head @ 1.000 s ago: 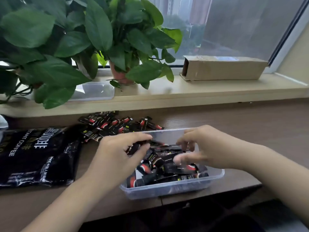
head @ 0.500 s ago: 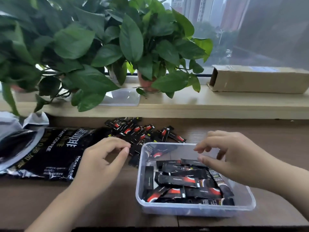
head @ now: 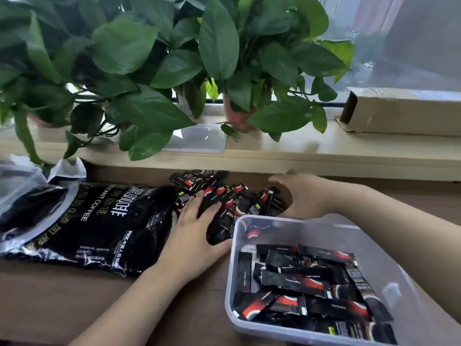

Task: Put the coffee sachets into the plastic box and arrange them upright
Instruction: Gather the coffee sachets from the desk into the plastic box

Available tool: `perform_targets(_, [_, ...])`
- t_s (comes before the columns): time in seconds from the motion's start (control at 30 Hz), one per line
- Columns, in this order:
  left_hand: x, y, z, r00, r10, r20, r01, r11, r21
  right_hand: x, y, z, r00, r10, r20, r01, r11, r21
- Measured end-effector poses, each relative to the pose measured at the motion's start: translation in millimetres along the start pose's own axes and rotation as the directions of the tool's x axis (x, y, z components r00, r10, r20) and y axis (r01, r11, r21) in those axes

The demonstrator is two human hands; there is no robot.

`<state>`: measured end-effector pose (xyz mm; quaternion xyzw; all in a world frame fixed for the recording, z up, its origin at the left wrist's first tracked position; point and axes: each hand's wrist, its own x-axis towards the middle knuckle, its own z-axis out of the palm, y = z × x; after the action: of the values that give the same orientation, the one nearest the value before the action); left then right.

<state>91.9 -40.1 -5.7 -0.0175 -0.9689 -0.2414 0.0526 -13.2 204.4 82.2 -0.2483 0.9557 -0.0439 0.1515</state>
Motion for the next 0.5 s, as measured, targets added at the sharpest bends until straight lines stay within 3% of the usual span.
perform_targets(0.17, [28.5, -2.5, 8.7, 0.990, 0.067, -0.123, -0.073, 0.996, -0.045, 10.1, 12.0, 8.2, 0.992, 0.064, 0.112, -0.064, 0.998, -0.002])
perform_targets(0.5, [78.7, -4.3, 23.5, 0.922, 0.201, -0.330, -0.226, 0.974, -0.037, 38.9, 11.5, 15.9, 0.996, -0.080, -0.027, 0.084, 0.985, 0.149])
